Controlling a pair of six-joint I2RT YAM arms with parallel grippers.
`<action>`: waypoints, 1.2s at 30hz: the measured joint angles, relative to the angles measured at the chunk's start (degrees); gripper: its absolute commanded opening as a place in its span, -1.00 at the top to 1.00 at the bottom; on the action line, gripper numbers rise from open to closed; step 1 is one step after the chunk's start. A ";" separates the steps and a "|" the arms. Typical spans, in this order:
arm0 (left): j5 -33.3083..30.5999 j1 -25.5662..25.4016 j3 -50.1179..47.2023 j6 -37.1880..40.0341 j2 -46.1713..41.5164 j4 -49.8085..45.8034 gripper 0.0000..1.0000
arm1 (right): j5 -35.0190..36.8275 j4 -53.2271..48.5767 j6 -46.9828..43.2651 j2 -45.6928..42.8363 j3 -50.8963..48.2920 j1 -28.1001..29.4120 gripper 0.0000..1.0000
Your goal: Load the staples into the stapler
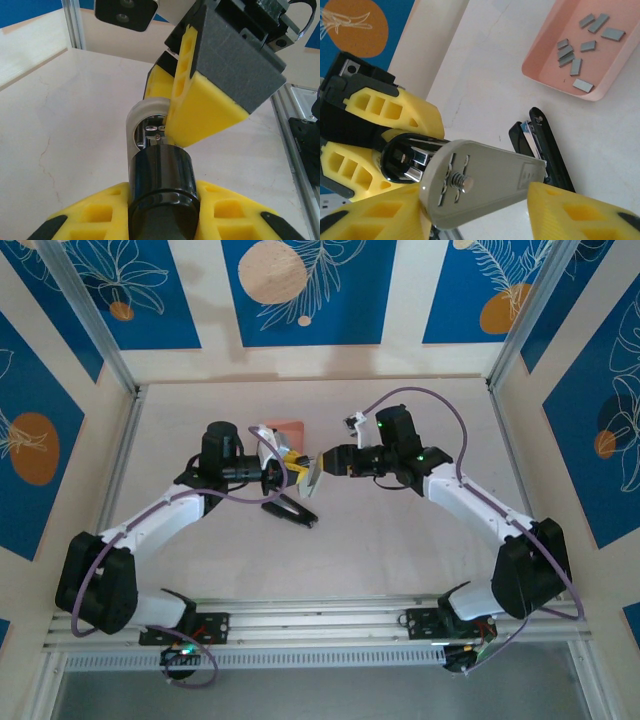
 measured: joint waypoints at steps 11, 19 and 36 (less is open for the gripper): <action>-1.36 -0.24 -0.17 -0.59 0.00 -0.44 1.00 | -4.17 4.52 6.23 1.05 -3.13 -2.08 0.36; -0.98 -0.11 -0.35 -2.25 -0.87 -0.72 1.00 | -0.76 4.74 13.46 2.47 -11.98 -10.12 0.33; 1.84 -0.13 3.85 -10.21 -3.04 4.90 1.00 | 1.46 10.27 18.62 3.28 -21.86 -12.46 0.05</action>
